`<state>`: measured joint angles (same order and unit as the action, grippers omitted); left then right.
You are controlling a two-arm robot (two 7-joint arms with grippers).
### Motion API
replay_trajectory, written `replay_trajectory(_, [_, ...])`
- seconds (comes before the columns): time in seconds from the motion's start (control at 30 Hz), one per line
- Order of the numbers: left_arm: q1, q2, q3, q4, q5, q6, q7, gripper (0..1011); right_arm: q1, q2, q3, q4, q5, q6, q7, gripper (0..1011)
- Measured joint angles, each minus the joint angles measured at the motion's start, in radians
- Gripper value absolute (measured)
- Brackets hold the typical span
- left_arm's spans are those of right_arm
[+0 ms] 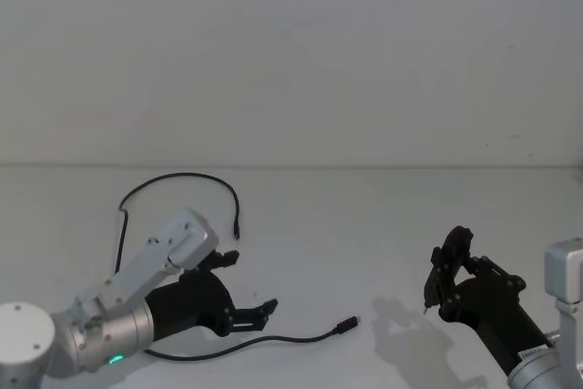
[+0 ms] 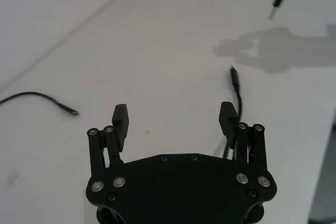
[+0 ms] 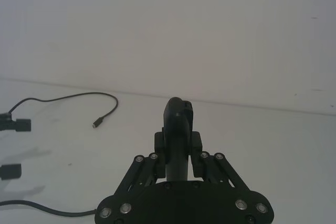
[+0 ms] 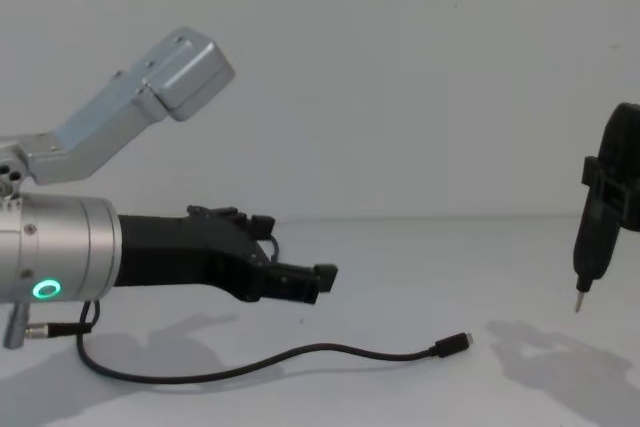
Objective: Pick up the data cable with the one hand.
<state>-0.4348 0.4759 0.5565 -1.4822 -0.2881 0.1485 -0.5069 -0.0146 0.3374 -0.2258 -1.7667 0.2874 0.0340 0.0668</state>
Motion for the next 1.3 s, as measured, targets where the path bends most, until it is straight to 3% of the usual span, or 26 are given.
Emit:
replay_trajectory(0.5, [-0.174, 0.019, 0.087, 0.13, -0.017, 0.073, -0.259, 1000, 0.0, 0.0, 0.0, 0.0, 0.0, 0.0, 0.0, 263])
replay_trajectory(0.83, [-0.237, 0.016, 0.129, 0.187, -0.013, 0.096, -0.333, 1000, 0.0, 0.0, 0.0, 0.0, 0.0, 0.0, 0.0, 263])
replay_trajectory(1.3, [-0.278, 0.008, 0.168, 0.243, -0.008, 0.109, -0.372, 1000, 0.0, 0.0, 0.0, 0.0, 0.0, 0.0, 0.0, 263])
